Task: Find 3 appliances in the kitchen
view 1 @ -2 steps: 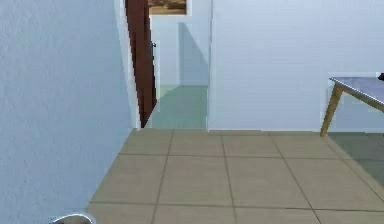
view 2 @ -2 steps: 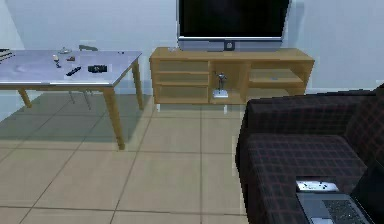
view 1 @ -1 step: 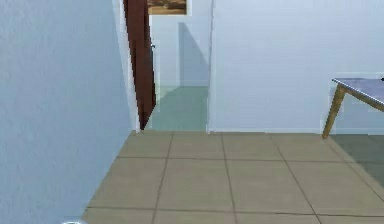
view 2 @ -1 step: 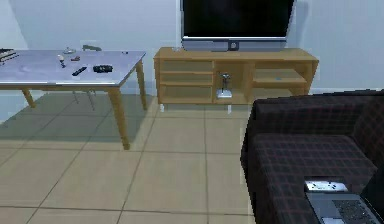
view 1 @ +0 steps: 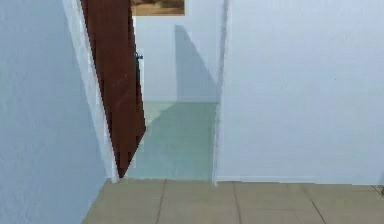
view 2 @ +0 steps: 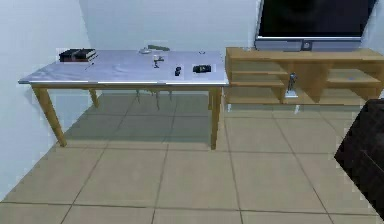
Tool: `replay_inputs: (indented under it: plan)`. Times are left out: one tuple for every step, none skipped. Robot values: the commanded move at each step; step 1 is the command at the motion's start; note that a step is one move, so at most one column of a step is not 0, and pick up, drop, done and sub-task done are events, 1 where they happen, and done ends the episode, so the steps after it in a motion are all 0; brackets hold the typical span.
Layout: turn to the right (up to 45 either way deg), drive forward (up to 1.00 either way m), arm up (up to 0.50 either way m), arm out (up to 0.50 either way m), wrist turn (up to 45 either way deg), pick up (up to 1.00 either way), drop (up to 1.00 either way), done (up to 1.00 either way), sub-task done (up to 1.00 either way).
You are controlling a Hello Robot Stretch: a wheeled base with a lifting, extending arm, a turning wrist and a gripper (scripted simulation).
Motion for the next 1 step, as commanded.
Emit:
replay_inputs:
  plan:
    - [-9.0, 0.00, 0.00, 0.00, 0.0, 0.00, 0.00, 0.00, 0.00]
